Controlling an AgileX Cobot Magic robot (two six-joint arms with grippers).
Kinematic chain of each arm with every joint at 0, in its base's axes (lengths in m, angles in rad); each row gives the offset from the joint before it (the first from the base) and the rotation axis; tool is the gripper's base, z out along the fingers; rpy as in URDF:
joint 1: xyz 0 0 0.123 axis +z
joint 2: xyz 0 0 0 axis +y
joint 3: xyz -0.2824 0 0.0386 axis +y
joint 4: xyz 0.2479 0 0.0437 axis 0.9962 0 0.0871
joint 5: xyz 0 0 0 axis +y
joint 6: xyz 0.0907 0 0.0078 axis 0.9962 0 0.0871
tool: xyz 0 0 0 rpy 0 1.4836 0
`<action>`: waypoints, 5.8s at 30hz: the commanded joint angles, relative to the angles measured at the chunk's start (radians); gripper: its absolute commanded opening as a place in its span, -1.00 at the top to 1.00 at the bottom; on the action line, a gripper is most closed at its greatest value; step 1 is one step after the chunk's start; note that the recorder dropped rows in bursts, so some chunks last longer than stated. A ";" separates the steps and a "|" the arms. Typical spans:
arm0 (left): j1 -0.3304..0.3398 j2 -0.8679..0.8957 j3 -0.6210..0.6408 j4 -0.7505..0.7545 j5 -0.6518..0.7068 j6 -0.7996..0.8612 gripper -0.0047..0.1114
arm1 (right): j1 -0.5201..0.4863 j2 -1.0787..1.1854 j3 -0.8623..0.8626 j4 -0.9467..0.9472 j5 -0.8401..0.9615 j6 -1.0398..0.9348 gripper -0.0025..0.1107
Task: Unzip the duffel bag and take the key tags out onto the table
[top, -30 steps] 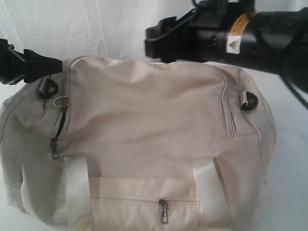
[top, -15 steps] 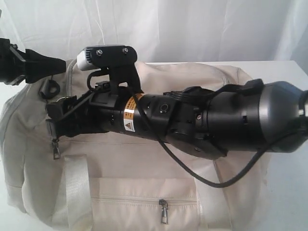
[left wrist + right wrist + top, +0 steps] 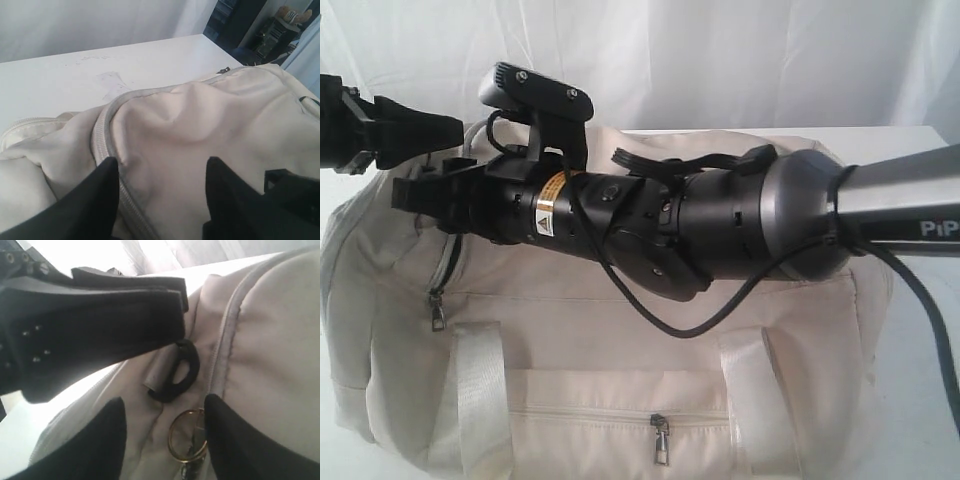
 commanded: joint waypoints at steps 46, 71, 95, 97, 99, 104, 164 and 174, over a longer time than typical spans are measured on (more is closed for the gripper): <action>0.002 -0.013 -0.006 0.014 -0.060 0.002 -0.04 | -0.010 -0.019 -0.060 -0.002 0.059 -0.143 0.96; 0.005 -0.013 -0.006 0.048 -0.122 0.144 -0.04 | -0.116 -0.017 -0.060 -0.002 0.000 -0.194 0.96; 0.014 -0.042 0.008 0.069 -0.088 0.334 -0.21 | -0.149 -0.017 -0.060 0.002 -0.055 -0.191 0.96; 0.012 -0.060 0.008 0.069 -0.092 0.319 -0.21 | -0.164 -0.015 -0.060 0.002 -0.085 -0.191 0.96; 0.012 -0.067 0.008 0.069 -0.106 0.281 -0.21 | -0.179 0.003 -0.067 0.002 -0.133 -0.191 0.96; -0.013 -0.067 0.008 0.069 -0.060 0.259 -0.21 | -0.182 0.090 -0.202 0.002 -0.135 -0.185 0.96; -0.112 -0.003 0.008 -0.073 0.399 0.540 0.04 | -0.214 0.222 -0.491 -0.043 0.064 -0.190 0.96; -0.027 -0.119 0.008 0.069 0.348 0.255 -0.36 | -0.214 0.222 -0.491 -0.043 0.095 -0.190 0.96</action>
